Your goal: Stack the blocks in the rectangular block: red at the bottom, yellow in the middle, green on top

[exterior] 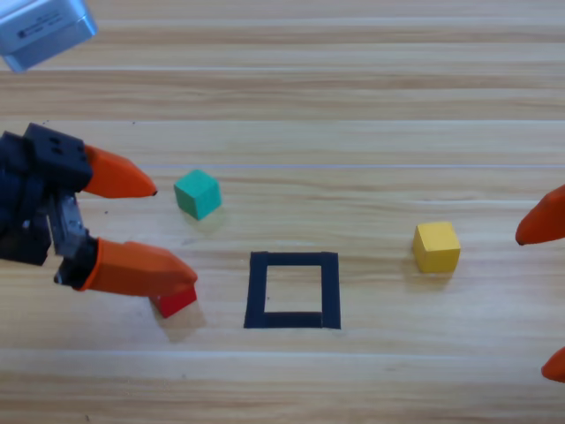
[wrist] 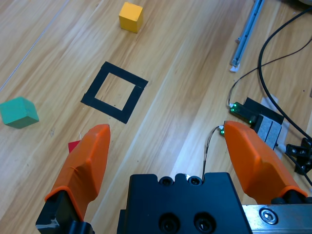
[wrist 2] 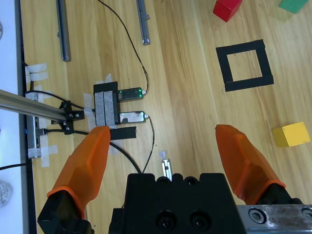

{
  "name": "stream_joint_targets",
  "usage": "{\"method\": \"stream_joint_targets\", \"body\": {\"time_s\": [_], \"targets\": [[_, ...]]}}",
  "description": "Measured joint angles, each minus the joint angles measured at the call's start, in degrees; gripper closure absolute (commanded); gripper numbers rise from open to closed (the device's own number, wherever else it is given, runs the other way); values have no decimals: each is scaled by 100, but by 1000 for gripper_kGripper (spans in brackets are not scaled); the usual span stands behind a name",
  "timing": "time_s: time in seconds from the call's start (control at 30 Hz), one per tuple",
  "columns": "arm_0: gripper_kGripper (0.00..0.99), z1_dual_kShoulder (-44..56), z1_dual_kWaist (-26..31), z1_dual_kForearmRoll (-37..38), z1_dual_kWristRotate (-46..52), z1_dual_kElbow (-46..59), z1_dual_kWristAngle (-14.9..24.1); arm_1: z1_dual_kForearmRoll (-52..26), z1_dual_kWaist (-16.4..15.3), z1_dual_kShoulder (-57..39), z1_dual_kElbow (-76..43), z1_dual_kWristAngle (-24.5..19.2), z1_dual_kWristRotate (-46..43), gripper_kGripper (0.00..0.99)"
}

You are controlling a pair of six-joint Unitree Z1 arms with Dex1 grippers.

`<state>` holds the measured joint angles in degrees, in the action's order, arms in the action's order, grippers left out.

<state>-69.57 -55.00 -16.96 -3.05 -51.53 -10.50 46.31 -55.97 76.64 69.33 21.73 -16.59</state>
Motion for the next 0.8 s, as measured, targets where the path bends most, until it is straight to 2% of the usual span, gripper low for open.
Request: {"method": "stream_joint_targets", "body": {"time_s": [0.3, 0.53, 0.63, 0.73, 0.8], "targets": [[0, 0, 0, -4, 0, 0, 0, 11, 0, 0, 0, -38, -5, 33], [0, 8, 0, -31, 2, 0, 32, 12, 0, 0, -43, -620, 398, 31], [0, 94, 0, -54, 110, 9, 275, 12, 25, 0, -76, -1123, 754, 33], [0, 255, 0, -61, 379, 4, 549, 12, 188, 33, -75, -1184, 1175, 33], [7, 273, -1, -322, 658, -150, 915, 12, 344, 235, -53, -1373, 1541, 33]]}}
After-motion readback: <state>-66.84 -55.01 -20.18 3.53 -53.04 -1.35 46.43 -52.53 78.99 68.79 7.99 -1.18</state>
